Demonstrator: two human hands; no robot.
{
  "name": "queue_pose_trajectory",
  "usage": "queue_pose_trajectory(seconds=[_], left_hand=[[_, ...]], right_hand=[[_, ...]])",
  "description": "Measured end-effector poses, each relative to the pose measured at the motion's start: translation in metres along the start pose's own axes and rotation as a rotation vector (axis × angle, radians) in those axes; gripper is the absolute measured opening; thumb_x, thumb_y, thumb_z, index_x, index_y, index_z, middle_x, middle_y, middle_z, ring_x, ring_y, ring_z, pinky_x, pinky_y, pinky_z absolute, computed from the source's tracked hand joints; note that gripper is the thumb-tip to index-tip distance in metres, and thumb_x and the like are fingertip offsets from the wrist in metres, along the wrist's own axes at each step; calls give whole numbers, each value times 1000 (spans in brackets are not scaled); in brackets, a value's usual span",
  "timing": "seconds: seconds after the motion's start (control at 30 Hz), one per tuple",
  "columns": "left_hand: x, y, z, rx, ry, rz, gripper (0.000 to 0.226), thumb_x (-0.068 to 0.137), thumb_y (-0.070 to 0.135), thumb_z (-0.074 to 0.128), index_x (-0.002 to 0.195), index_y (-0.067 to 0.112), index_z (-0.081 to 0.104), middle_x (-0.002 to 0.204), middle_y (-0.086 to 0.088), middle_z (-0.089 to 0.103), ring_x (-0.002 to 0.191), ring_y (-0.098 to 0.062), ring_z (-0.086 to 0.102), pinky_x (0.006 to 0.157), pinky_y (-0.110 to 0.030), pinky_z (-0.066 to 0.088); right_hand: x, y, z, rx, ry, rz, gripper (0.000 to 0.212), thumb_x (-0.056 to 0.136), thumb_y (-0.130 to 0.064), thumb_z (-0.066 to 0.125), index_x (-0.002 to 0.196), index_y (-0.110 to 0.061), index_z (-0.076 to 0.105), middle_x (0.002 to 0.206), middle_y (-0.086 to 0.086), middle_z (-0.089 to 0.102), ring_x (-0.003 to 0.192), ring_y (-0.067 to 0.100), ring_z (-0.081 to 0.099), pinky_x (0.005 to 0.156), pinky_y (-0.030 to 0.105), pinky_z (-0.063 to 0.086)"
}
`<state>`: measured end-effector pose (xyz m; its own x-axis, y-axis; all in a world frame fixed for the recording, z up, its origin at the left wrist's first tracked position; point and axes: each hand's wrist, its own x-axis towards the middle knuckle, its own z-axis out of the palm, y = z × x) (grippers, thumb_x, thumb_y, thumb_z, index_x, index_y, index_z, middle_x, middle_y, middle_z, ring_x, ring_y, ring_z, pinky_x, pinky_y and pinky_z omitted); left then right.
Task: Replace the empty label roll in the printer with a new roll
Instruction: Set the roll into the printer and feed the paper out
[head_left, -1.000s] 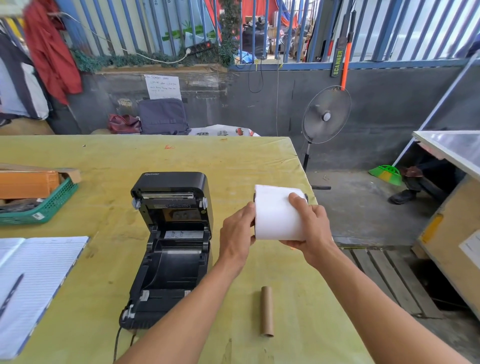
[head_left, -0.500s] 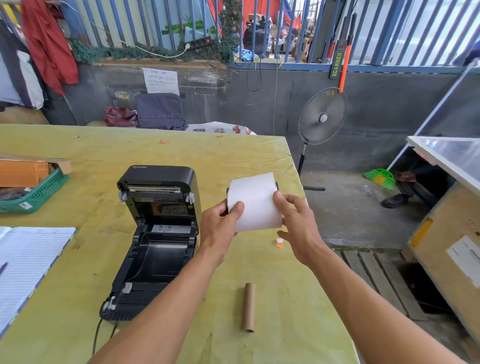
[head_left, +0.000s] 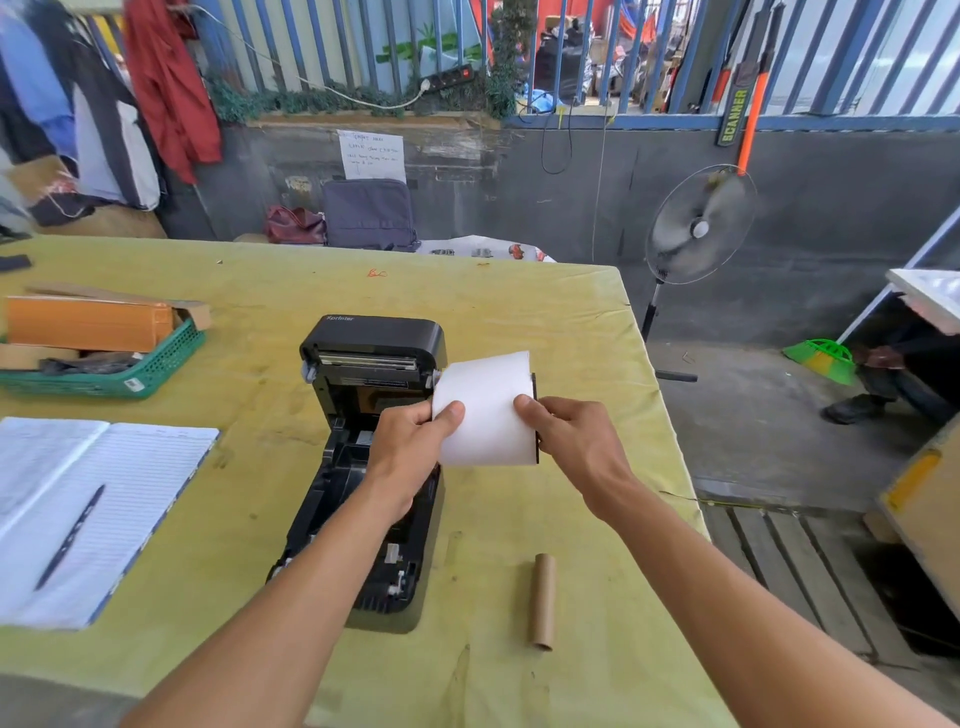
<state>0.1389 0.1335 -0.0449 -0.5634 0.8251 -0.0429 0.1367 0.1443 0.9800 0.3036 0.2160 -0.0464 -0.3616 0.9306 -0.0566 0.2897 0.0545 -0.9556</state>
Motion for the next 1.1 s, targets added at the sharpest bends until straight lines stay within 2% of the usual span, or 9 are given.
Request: queue_pose_trajectory(seconds=[0.1,0.27,0.37,0.6,0.77,0.83,0.9,0.97,1.1], left_hand=[[3,-10,-31,47,17,13,22,94,27,64,86,10,75,97,-7,70,94,-30,64,81,-53,56],[13,-35,-83,75,23,20,33,83,41,67,79,9,74,89,-13,73,89,-39,66,77,-56,55],[21,-50,-115,105,-11,31,38,86,39,66,76,2,71,79,-14,70,72,-31,62,59,-43,48],[35,-75,-161,102,-116,30,39,89,36,65,75,0,68,72,-13,64,67,-17,55,60,-31,39],[36,-92,-164,81,-162,11,35,91,31,65,70,3,68,72,-8,68,65,-13,56,57,-24,38],[36,-94,-161,83,-154,-7,38,92,26,66,57,11,59,54,12,58,55,-6,48,51,-13,33],[36,-97,-157,81,-154,-17,45,92,22,66,51,13,48,44,16,43,48,-4,39,44,-10,27],[38,-102,-156,73,-154,-24,44,92,23,66,53,7,50,48,13,43,51,-6,40,45,-11,28],[45,-107,-155,45,-175,-23,26,91,28,67,76,8,73,77,2,72,71,-17,64,60,-28,49]], right_hand=[[-8,-7,27,-14,-55,-9,32,79,-44,74,85,-12,74,77,0,68,64,18,56,57,30,44],[-17,-7,87,5,-52,4,31,82,-39,74,101,-15,74,92,0,76,82,20,69,70,33,55],[-22,-7,124,18,-36,39,35,82,-40,75,107,-16,74,96,-3,77,87,19,72,82,39,59],[-34,-12,179,44,41,92,62,68,-50,74,119,-16,70,104,-4,77,95,17,72,93,41,56],[-41,-4,190,51,85,124,27,83,-31,75,107,-20,72,98,-3,77,90,17,73,91,42,57],[-40,-1,191,54,82,130,21,84,-29,75,104,-25,71,97,-4,77,89,15,73,90,41,57],[-36,1,192,47,78,139,23,85,-29,74,107,-23,71,97,-5,77,88,13,73,89,38,58],[-34,4,195,37,82,148,31,85,-29,74,114,-19,70,98,-4,76,88,14,73,88,37,58],[-27,8,197,46,83,160,33,87,-28,73,118,-17,68,100,-4,76,88,13,72,87,35,58]])
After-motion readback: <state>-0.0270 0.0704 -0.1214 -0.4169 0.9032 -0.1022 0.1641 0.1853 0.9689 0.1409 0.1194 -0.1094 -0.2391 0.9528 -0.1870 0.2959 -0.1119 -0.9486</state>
